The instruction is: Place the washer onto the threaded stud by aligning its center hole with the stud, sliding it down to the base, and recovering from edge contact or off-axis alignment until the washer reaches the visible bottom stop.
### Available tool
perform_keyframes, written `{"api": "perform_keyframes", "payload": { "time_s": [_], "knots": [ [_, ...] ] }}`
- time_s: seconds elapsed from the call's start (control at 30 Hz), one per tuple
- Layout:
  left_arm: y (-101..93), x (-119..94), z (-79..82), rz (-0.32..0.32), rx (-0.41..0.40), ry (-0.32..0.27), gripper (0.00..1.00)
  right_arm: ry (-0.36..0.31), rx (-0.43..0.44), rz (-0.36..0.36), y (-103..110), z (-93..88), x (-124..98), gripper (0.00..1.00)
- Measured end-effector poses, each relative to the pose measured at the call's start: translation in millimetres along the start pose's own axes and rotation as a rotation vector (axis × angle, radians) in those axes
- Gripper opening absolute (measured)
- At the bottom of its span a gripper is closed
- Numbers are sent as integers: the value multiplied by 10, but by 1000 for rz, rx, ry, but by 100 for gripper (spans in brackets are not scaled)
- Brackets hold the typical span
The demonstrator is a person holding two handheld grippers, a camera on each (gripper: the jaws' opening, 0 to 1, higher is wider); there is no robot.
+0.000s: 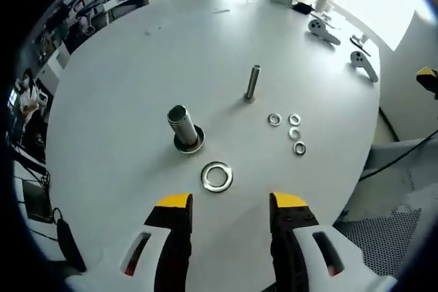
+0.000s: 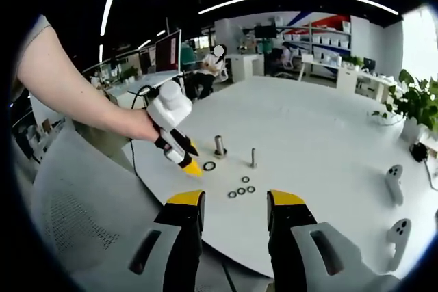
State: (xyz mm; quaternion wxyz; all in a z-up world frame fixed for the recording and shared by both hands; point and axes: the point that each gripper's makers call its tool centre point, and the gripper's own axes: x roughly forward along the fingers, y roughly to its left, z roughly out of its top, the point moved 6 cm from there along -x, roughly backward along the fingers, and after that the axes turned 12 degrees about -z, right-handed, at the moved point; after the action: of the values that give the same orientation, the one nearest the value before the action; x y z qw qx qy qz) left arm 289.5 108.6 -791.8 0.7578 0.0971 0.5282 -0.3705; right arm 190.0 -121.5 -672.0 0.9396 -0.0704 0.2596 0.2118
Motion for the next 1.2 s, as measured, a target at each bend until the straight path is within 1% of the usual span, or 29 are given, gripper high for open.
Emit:
{"api": "perform_keyframes", "payload": {
  "time_s": [0.1, 0.17, 0.23, 0.27, 0.37, 0.4, 0.47, 0.5, 0.57, 0.6, 0.63, 0.67, 0.73, 0.8, 0.83, 0.87, 0.97, 1.0, 1.03, 1.1, 1.2],
  "knots": [
    [2, 55, -37, -14, -8, 36, 45, 4, 1, 4, 7, -7, 2, 38],
    [-12, 97, -35, -32, -22, 39, 45, 7, -3, 4, 9, -8, 4, 38],
    [-23, 150, -30, -38, -12, 52, 44, 8, 0, 4, 5, -11, 4, 38],
    [5, 173, -22, -19, 32, 76, 44, 9, 0, 3, 2, -14, 5, 38],
    [56, 222, 18, 1, 52, 98, 44, 11, 4, -2, -6, -17, 0, 38],
    [90, 212, 45, 20, 56, 103, 44, 4, 11, -9, -19, -9, -6, 38],
    [151, 231, 83, 22, 31, 101, 43, 1, 22, -15, -35, -6, -5, 38],
    [160, 256, 102, 5, -16, 101, 43, 3, 22, -17, -38, -9, -2, 38],
    [180, 299, 118, -16, -67, 115, 46, 9, 19, -19, -35, -16, -2, 38],
    [215, 296, 148, 3, -54, 115, 44, 10, 16, -20, -35, -18, -1, 38],
    [223, 307, 192, -8, -37, 116, 41, 12, 14, -20, -36, -19, 1, 38],
    [221, 318, 206, -7, -36, 123, 40, 14, 14, -21, -37, -21, 4, 38],
    [227, 328, 220, -1, 1, 154, 37, 16, 15, -23, -42, -27, 7, 38],
    [243, 322, 212, 26, 58, 198, 33, 10, 20, -33, -59, -22, 2, 38],
    [231, 330, 208, 33, 78, 206, 33, 10, 24, -37, -66, -21, 1, 38],
    [194, 345, 213, 23, 77, 201, 32, 11, 28, -39, -71, -23, 1, 38],
    [237, 347, 232, 19, 73, 212, 32, 12, 28, -39, -70, -24, 2, 38],
    [252, 351, 237, 13, 80, 225, 31, 13, 22, -39, -68, -24, 5, 38],
    [251, 350, 238, 12, 98, 242, 30, 15, 21, -39, -65, -26, 4, 38],
    [230, 347, 231, -4, 166, 277, 21, 13, 23, -42, -70, -24, 1, 38],
    [232, 338, 226, -3, 132, 252, 21, 14, 30, -44, -77, -27, 2, 38]
  ]
}}
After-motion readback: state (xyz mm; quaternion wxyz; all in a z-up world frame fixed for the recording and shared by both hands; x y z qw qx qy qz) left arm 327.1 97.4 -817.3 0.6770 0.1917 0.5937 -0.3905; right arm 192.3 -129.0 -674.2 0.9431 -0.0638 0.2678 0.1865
